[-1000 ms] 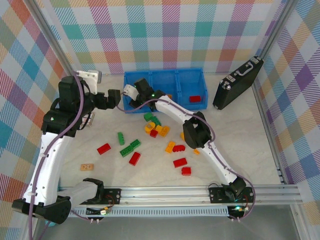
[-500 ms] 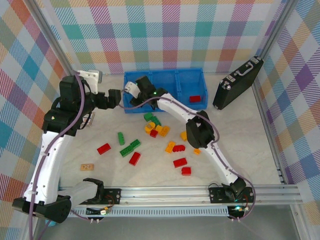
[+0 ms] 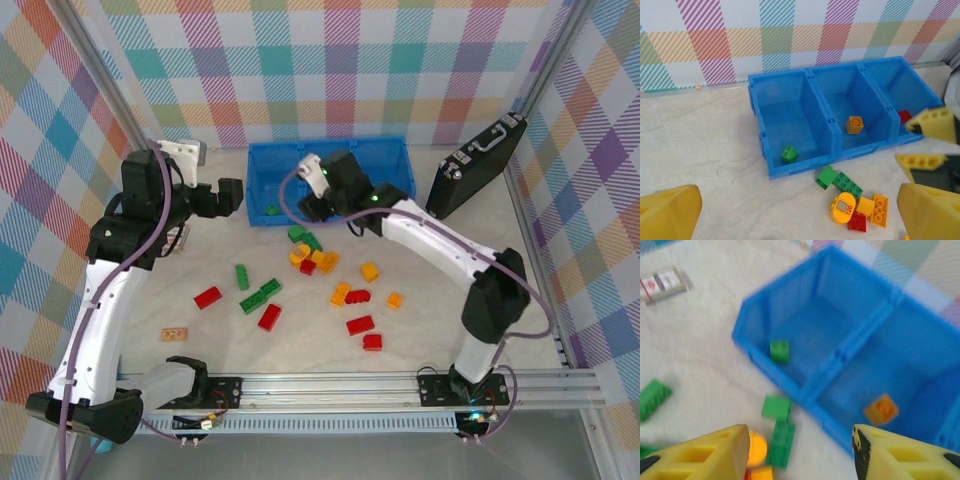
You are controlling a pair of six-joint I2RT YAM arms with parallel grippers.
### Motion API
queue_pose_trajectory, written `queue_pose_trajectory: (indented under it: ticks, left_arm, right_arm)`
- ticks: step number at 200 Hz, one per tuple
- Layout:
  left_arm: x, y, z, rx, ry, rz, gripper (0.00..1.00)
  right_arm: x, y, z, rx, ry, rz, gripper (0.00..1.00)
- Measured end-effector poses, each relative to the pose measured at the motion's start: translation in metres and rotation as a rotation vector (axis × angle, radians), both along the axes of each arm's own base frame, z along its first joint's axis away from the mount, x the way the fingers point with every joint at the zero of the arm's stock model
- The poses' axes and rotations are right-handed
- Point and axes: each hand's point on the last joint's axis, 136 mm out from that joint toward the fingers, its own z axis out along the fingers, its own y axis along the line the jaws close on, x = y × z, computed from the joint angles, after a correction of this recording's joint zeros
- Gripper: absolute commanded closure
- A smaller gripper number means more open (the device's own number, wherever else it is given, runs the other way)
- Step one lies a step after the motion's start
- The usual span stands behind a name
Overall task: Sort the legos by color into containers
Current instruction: Place the lego in the container, then pick up the lego from the center of the table.
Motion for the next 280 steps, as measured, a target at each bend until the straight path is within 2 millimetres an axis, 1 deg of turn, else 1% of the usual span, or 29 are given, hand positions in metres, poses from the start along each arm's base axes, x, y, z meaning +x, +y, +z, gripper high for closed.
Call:
queue_pose_trajectory:
  ticks: [28,46,61,75,90,130,171,222,247,280]
  left_arm:
    - [0.0,0.0,0.0,-0.001,0.0,-0.002,0.0]
    - [-0.001,-0.002,0.0,-0.007,0.001,-0.012,0.0]
    - [-0.001,-0.003,0.0,-0.01,0.001,-0.018,0.0]
    - [-0.001,-0.004,0.0,-0.012,0.002,-0.021,0.0]
    - [-0.001,-0.005,0.001,-0.017,0.004,-0.024,0.0]
    - [0.001,-0.01,0.002,-0.031,0.008,-0.044,0.0]
    - [0.002,-0.01,0.002,-0.031,0.009,-0.044,0.0]
    - [0.002,-0.01,0.004,-0.031,0.005,-0.044,0.0]
    - [0.003,-0.01,0.004,-0.031,0.007,-0.043,0.0]
    - [0.003,-0.01,0.004,-0.03,0.007,-0.043,0.0]
  right_arm:
    - [-0.037,-0.046,-0.062,-0.089,0.149,-0.101,0.4]
    - [-0.059,-0.073,-0.095,-0.132,0.236,-0.177,0.38]
    - [-0.074,-0.091,-0.116,-0.151,0.29,-0.233,0.37]
    - [-0.086,-0.104,-0.13,-0.163,0.326,-0.278,0.36]
    - [-0.092,-0.115,-0.139,-0.161,0.359,-0.322,0.35]
    - [-0.094,-0.13,-0.155,-0.145,0.408,-0.4,0.34]
    - [-0.086,-0.134,-0.171,-0.14,0.439,-0.437,0.33]
    - [-0.081,-0.138,-0.194,-0.158,0.497,-0.455,0.32]
    - [-0.076,-0.139,-0.201,-0.162,0.514,-0.464,0.34]
    - [-0.069,-0.139,-0.207,-0.167,0.528,-0.464,0.42]
